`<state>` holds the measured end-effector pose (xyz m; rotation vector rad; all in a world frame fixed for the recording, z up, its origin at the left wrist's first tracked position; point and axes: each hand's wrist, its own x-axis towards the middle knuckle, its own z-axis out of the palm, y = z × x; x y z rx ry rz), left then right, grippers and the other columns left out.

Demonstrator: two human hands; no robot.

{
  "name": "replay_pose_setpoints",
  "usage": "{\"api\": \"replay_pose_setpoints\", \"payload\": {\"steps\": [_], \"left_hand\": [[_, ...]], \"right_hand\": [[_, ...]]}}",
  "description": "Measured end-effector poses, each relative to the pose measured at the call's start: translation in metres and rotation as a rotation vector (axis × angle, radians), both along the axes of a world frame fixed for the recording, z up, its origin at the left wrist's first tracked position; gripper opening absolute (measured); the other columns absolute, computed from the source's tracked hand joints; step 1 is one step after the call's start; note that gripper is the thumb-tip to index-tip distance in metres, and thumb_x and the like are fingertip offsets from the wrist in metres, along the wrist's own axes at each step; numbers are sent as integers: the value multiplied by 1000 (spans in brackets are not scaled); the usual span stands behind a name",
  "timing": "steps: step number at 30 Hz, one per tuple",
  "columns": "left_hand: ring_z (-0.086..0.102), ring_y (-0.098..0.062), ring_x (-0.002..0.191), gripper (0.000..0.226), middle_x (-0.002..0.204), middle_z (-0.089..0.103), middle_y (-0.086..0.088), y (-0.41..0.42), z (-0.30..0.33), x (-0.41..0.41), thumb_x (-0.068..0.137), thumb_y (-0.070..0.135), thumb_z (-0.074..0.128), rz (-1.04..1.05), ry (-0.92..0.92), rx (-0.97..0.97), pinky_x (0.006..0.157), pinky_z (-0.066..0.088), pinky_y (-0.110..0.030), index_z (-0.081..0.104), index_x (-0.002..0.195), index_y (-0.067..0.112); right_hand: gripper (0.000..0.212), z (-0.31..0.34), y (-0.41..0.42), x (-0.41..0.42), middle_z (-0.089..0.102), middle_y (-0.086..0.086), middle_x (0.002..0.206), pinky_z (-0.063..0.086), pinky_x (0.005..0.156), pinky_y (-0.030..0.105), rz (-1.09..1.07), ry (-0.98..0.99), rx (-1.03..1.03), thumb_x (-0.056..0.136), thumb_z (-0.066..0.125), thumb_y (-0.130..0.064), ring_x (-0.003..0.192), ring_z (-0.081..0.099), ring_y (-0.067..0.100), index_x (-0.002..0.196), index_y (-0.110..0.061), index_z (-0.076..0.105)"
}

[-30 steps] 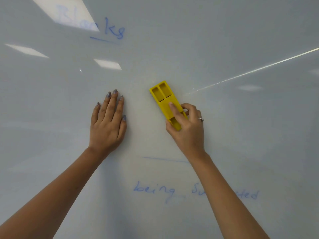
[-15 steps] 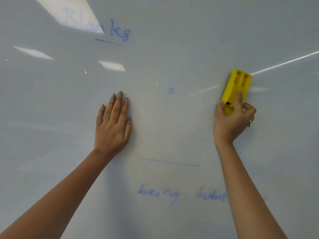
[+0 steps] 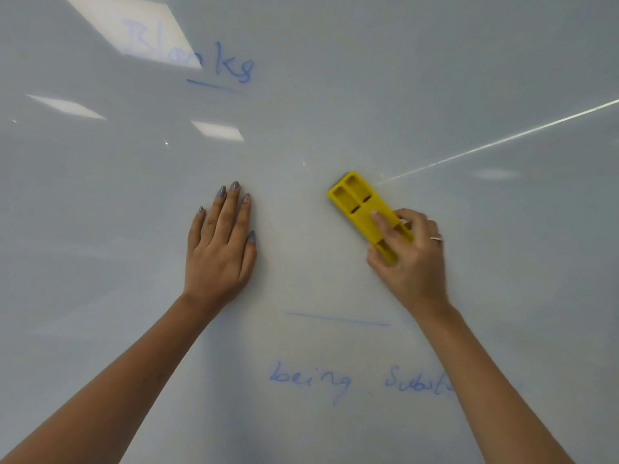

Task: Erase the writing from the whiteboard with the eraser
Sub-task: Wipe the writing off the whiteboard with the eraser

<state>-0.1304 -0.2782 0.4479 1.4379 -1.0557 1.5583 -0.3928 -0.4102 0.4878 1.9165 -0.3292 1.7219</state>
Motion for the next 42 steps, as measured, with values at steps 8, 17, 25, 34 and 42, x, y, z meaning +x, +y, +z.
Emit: {"api": "replay_pose_setpoints", "payload": {"steps": [8,17,25,34,42], "left_hand": [[22,-26,150,52,161,26,-12,-1,0,0,102,23,32,3,8,1,120,21,-47,34,152,6],[24,-27,149,52,160,28,-13,1,0,1,101,23,33,-19,5,13,119,22,-46,36,150,5],[27,-29,148,53,158,29,-16,6,1,-2,100,20,33,-45,1,22,118,25,-49,38,149,2],[27,-30,148,50,158,31,-17,16,-34,7,100,16,36,-107,5,23,118,26,-51,38,148,0],[21,-27,150,50,159,27,-16,16,-103,13,102,16,34,-37,57,44,120,17,-49,35,150,1]], "right_hand": [[51,62,-15,-2,53,21,116,42,86,40,72,-521,323,80,63,-26,100,50,39,131,-20,58],[51,47,57,78,59,18,115,50,76,44,132,-57,107,75,69,-22,91,56,40,126,-24,62],[49,-42,30,39,63,14,109,49,73,40,97,76,34,74,73,-17,84,58,31,123,-23,65],[52,-79,-10,-23,55,18,113,47,81,39,94,-259,279,77,77,-12,93,52,32,127,-15,61],[48,-115,28,34,56,18,115,46,83,41,131,-238,323,79,73,-17,91,54,34,125,-14,62]]}}
